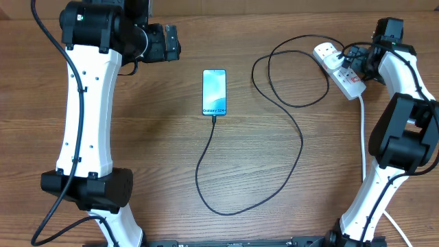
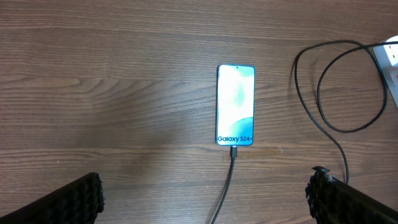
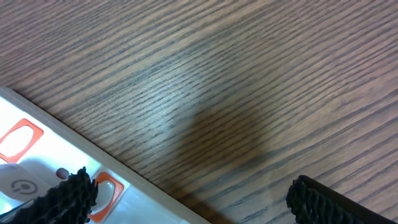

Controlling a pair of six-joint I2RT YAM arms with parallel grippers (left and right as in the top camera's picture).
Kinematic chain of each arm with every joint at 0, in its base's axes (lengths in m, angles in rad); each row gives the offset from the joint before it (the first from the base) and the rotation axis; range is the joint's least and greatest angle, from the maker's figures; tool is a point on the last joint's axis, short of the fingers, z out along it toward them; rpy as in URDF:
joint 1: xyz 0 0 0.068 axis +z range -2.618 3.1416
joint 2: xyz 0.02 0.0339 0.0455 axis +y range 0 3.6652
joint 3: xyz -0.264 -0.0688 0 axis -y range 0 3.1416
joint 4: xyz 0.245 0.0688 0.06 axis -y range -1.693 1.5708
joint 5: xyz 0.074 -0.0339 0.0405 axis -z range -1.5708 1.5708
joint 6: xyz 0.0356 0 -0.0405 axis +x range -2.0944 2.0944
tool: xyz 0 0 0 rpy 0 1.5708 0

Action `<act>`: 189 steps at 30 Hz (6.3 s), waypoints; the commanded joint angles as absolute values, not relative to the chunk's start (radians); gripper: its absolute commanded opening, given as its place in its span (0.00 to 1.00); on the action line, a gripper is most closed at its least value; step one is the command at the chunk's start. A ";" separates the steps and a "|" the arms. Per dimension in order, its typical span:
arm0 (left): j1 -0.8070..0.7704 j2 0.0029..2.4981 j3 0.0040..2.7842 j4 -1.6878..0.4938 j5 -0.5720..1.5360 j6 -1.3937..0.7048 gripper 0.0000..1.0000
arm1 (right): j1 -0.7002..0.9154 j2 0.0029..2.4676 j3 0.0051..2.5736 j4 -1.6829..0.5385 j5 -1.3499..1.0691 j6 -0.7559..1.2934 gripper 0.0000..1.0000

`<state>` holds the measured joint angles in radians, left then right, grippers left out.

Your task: Plug charger to phone and switch on socket

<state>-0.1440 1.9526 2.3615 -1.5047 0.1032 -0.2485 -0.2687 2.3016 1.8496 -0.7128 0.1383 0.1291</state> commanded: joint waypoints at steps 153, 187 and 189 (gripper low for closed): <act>-0.151 1.958 2.358 -1.507 0.094 -0.248 1.00 | 0.125 0.448 0.881 -1.052 -0.035 0.224 1.00; -0.151 1.958 2.358 -1.507 0.094 -0.248 1.00 | 0.122 0.002 0.111 -0.112 -0.125 -0.044 1.00; -0.151 1.958 2.358 -1.507 0.093 -0.248 1.00 | 0.122 0.002 0.091 -0.073 -0.126 -0.054 1.00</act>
<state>-0.1440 1.9526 2.3615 -1.5051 0.0998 -0.2485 0.1196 0.0147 0.1192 -0.1089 -0.0994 0.0082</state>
